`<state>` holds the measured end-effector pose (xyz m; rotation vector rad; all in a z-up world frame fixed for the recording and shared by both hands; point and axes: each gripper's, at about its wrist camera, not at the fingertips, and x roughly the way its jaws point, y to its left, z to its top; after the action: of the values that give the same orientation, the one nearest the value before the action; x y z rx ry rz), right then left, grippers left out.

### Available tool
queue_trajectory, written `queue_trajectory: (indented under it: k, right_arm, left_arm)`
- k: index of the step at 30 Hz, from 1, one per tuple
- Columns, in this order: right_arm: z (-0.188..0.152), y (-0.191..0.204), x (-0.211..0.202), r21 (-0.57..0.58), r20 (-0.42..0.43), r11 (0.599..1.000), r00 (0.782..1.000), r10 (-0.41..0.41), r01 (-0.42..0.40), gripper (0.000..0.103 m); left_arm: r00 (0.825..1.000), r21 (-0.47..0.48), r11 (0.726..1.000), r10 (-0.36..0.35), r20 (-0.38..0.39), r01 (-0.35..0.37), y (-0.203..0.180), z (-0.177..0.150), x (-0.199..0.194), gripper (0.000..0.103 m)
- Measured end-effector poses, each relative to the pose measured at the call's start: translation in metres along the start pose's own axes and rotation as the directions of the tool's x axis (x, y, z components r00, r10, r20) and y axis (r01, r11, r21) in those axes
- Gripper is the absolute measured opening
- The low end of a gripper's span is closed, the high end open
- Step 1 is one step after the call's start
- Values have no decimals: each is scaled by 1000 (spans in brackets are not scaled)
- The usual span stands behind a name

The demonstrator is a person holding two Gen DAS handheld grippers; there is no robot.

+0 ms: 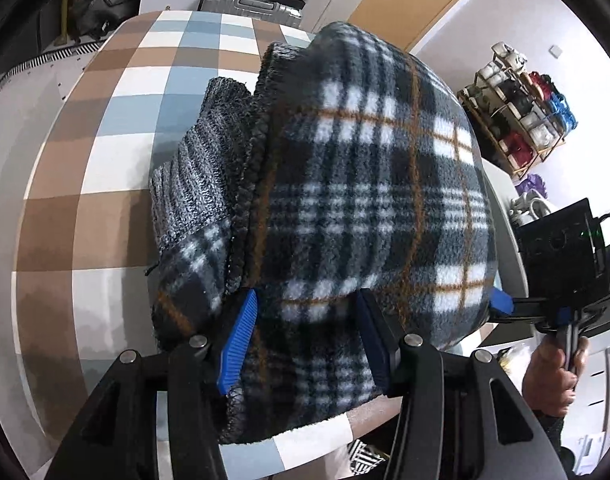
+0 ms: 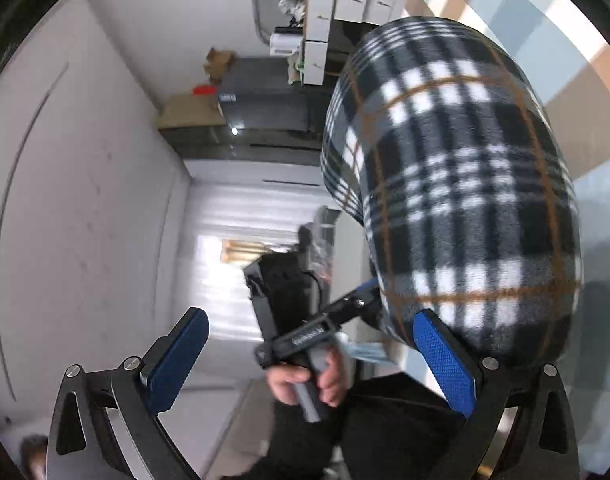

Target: Fold large clothes

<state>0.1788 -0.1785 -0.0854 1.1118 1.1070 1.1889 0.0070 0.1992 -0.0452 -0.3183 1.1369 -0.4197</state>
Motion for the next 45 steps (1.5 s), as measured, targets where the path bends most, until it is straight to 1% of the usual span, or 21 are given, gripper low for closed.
queue_trajectory:
  k: [5, 8, 11, 15, 18, 20, 23, 26, 28, 30, 32, 34, 36, 37, 38, 39, 40, 41, 42, 44, 45]
  right_arm:
    - [-8, 4, 5, -15, -33, 997, 996, -81, 81, 102]
    - [-10, 4, 9, -11, -24, 994, 994, -105, 105, 100]
    - [-7, 3, 10, 4, -10, 995, 995, -96, 97, 99]
    - [-10, -5, 6, -1, -3, 993, 993, -119, 119, 91]
    - [-15, -15, -1, 10, 10, 994, 994, -106, 106, 90]
    - [-16, -16, -3, -1, 5, 995, 995, -100, 100, 90]
    - [-19, -15, -7, -30, 4, 996, 997, -80, 80, 92]
    - [-20, 9, -8, -71, 4, 993, 995, -98, 98, 103]
    - [-20, 40, -6, -178, 23, 973, 989, -143, 145, 103]
    - [-16, 74, 7, -279, 46, 922, 963, -266, 268, 103]
    - [-6, 104, 31, -373, 89, 809, 885, -457, 455, 103]
    - [8, 127, 70, -457, 145, 625, 746, -650, 633, 103]
    - [27, 135, 111, -498, 180, 430, 575, -798, 753, 103]
    - [38, 133, 135, -511, 191, 314, 462, -866, 800, 103]
    - [46, 130, 152, -522, 194, 241, 389, -901, 818, 103]
    - [51, 125, 166, -538, 191, 187, 335, -923, 822, 103]
    - [57, 117, 184, -559, 192, 110, 257, -947, 822, 103]
    - [60, 110, 193, -567, 198, 59, 206, -958, 822, 103]
    - [61, 98, 206, -580, 213, -19, 129, -969, 815, 103]
    - [59, 76, 218, -612, 230, -120, 31, -973, 782, 103]
    - [56, 66, 223, -622, 250, -160, 0, -968, 766, 103]
  left_arm:
    - [1000, -12, 1000, -2, -8, 2, 0, -2, 0, 45]
    - [997, -15, 997, 79, 12, -79, -13, -5, -15, 45]
    - [984, 87, 983, 155, 93, -163, -35, -13, -33, 45]
    - [997, 79, 995, 56, 51, -60, -35, -20, -35, 45]
    - [996, 44, 995, 85, 2, -85, -17, -24, -11, 46]
    - [999, 26, 999, 35, 7, -35, -4, -25, -4, 46]
    - [998, -25, 999, -42, 47, 43, 9, -25, -7, 46]
    - [996, -22, 997, -67, 63, 68, 13, -27, -7, 46]
    - [994, -17, 997, -80, 69, 82, 15, -29, -8, 46]
    - [993, -16, 996, -88, 73, 90, 15, -28, -9, 46]
    - [994, 0, 996, -87, 71, 87, 12, -28, -9, 46]
    - [993, 3, 996, -93, 70, 93, 15, -30, -7, 46]
    - [993, 0, 995, -101, 68, 101, 17, -29, -7, 46]
    - [992, 1, 995, -102, 67, 102, 18, -30, -7, 46]
    - [993, 8, 995, -100, 67, 100, 17, -30, -7, 46]
    - [993, 21, 996, -93, 67, 92, 16, -31, -7, 46]
    - [994, 31, 996, -87, 68, 85, 14, -32, -8, 46]
    - [994, 44, 996, -79, 69, 76, 13, -32, -7, 46]
    - [995, 56, 996, -70, 69, 66, 11, -31, -6, 46]
    - [996, 70, 996, -60, 67, 55, 9, -31, -6, 46]
    - [996, 71, 996, -60, 66, 56, 10, -30, -7, 46]
